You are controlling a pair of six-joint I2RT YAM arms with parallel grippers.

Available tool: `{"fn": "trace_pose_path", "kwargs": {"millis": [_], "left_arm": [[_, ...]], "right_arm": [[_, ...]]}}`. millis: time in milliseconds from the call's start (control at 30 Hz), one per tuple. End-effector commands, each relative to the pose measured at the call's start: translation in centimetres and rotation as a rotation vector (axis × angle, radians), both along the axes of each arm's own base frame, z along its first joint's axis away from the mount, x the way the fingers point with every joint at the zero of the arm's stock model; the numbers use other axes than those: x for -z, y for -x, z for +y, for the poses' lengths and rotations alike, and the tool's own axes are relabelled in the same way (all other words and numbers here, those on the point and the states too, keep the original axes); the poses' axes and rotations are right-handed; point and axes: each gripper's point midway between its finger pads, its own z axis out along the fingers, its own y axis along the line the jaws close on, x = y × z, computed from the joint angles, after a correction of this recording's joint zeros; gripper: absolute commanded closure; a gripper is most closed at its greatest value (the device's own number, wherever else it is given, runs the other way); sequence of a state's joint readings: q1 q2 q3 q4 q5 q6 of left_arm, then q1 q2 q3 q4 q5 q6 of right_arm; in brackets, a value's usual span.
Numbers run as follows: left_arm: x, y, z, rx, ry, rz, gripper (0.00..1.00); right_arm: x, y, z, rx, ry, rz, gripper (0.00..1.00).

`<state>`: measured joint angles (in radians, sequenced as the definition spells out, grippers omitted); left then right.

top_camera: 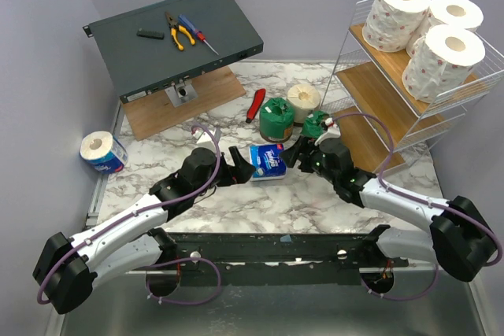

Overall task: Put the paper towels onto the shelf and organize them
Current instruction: Adjust the paper towel at the center of the board.

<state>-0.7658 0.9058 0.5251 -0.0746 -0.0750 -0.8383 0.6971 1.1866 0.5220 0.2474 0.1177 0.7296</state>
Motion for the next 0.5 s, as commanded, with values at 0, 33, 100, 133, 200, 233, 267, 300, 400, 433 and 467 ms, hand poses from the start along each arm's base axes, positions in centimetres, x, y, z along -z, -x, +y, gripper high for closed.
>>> {"fn": "trace_pose_path", "kwargs": {"millis": [0,33,100,133,200,233,267,300,400,433,467], "left_arm": [[-0.5,-0.2,0.5,0.0,-0.023,-0.031,0.09],[-0.5,-0.2,0.4,0.007,-0.024,-0.035,0.11],[-0.6,-0.3,0.1,0.02,-0.03,-0.04,0.13],[-0.6,-0.4,0.0,0.026,-0.033,-0.041,0.14],[-0.3,-0.5,-0.2,0.036,-0.039,-0.039,0.14],[-0.1,-0.6,-0.3,0.036,-0.044,-0.036,0.15],[0.1,-0.6,-0.3,0.037,-0.05,-0.031,0.15],[0.4,-0.7,-0.3,0.038,-0.058,-0.026,0.16],[0.9,-0.9,-0.4,0.04,-0.069,-0.02,0.17],[1.0,-1.0,-0.5,0.042,-0.071,-0.021,0.17],[1.1,-1.1,-0.5,0.043,-0.073,-0.018,0.18]], "right_arm": [[-1.0,0.0,1.0,-0.07,-0.098,-0.029,0.2],[-1.1,0.1,1.3,-0.093,-0.108,-0.034,0.2],[-0.8,0.0,1.9,-0.117,-0.113,-0.023,0.2],[-0.5,0.0,2.1,-0.125,-0.111,-0.012,0.21],[0.4,0.1,2.6,-0.146,-0.108,0.012,0.21],[0.7,0.2,2.8,-0.157,-0.108,0.02,0.22],[1.0,0.3,3.0,-0.169,-0.107,0.031,0.22],[1.2,0.4,3.2,-0.179,-0.108,0.038,0.23],[1.7,0.7,3.5,-0.199,-0.124,0.056,0.24],[1.6,1.0,3.7,-0.216,-0.133,0.055,0.24],[1.6,1.1,3.8,-0.227,-0.139,0.053,0.25]]}}
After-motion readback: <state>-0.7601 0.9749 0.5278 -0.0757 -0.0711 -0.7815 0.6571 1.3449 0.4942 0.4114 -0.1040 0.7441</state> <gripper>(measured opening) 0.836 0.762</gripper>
